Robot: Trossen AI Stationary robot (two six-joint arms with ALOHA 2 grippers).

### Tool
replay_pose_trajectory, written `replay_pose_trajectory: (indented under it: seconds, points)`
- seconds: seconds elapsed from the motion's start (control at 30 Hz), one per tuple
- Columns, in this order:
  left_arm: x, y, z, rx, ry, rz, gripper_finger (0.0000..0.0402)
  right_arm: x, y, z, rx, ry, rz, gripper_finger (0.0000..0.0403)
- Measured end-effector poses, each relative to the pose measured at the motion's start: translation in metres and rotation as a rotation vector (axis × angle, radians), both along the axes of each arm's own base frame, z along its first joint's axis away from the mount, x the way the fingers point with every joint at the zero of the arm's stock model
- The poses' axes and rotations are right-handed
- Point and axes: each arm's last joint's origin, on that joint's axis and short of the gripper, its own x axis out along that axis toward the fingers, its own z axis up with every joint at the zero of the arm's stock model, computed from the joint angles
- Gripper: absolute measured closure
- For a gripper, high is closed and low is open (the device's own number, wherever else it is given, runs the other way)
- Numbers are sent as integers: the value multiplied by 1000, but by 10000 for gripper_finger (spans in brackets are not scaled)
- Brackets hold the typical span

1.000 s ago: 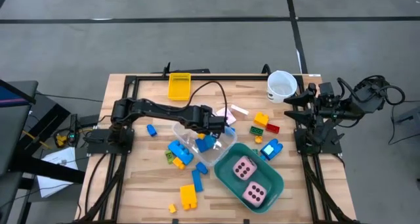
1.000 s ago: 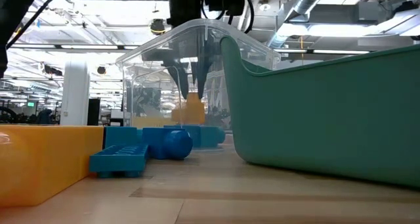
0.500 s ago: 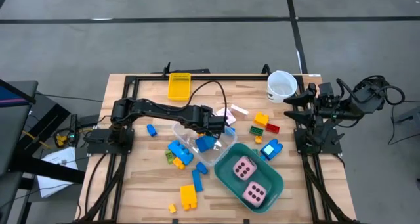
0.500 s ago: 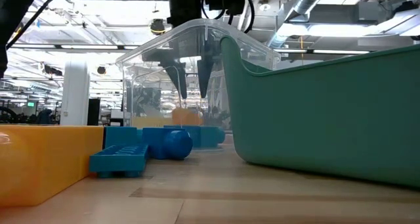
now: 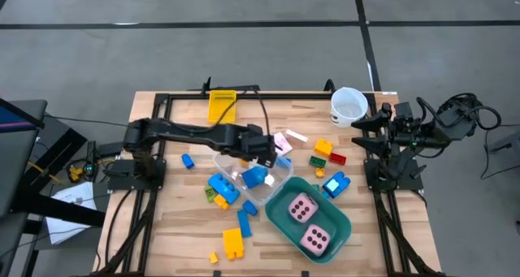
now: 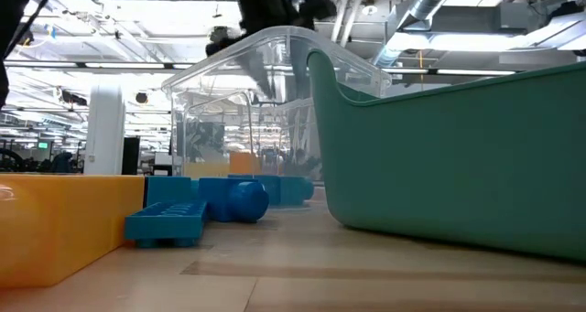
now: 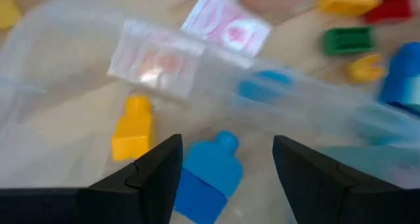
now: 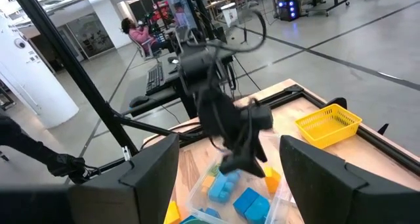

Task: Pick & Place Toys
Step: Put the blue game piece into the transparent bin

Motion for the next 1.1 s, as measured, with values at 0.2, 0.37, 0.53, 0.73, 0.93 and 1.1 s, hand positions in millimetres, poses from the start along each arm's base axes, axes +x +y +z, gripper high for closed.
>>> replay_pose_trajectory:
  seconds: [0.2, 0.37, 0.53, 0.73, 0.93, 1.1]
  points:
    - [-25, 1, 45, 67, -98, -126, 171, 0, 0, 0, 0, 0, 0, 148]
    - [-53, -5, 76, 156, -146, -284, 170, 0, 0, -1, -4, 5, 0, 148]
    - [-84, -21, 89, 217, -174, -438, 170, 0, 0, -1, -5, 6, 0, 148]
    - [-118, -33, 88, 183, -233, -401, 162, 0, 0, -1, -4, 6, 0, 148]
    - [-143, -37, 65, 94, -228, -287, 167, 0, 0, -1, -4, 6, 0, 148]
    - [-161, -42, 32, -21, -184, -193, 172, 0, 0, -1, 7, 4, -2, 148]
